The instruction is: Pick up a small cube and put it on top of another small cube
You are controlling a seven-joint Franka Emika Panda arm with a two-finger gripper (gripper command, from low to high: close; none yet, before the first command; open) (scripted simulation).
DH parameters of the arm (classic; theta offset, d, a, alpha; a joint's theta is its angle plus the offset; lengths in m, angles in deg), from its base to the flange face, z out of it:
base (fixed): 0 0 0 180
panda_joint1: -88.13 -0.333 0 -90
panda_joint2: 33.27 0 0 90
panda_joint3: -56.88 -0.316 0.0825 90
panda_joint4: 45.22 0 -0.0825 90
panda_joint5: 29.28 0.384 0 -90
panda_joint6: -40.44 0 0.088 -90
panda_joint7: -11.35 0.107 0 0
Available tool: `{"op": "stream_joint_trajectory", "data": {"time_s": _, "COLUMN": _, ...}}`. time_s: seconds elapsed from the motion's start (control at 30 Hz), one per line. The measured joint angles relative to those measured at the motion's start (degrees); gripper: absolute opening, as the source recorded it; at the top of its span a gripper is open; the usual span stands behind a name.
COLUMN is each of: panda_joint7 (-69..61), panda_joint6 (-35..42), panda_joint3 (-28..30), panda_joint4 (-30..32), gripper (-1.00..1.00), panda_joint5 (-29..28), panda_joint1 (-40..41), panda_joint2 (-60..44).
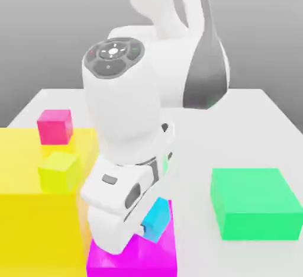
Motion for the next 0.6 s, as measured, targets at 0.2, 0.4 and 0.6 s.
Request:
{"op": "stream_joint_trajectory", "data": {"time_s": 0.2, "panda_joint7": 3.7, "panda_joint6": 7.7, "panda_joint3": 3.1, "panda_joint4": -7.1, "gripper": -1.00, "panda_joint5": 4.5, "panda_joint1": 3.7, "panda_joint2": 0.1}}
{"op": "stream_joint_trajectory", "data": {"time_s": 0.4, "panda_joint7": 8.3, "panda_joint6": 15.2, "panda_joint3": 6.0, "panda_joint4": -14.1, "gripper": -1.00, "panda_joint5": 9.1, "panda_joint1": 7.4, "panda_joint2": 1.0}}
{"op": "stream_joint_trajectory", "data": {"time_s": 0.6, "panda_joint7": 20.5, "panda_joint6": 16.2, "panda_joint3": 7.8, "panda_joint4": -13.0, "gripper": -1.00, "panda_joint5": 7.2, "panda_joint1": 7.6, "panda_joint2": 4.5}}
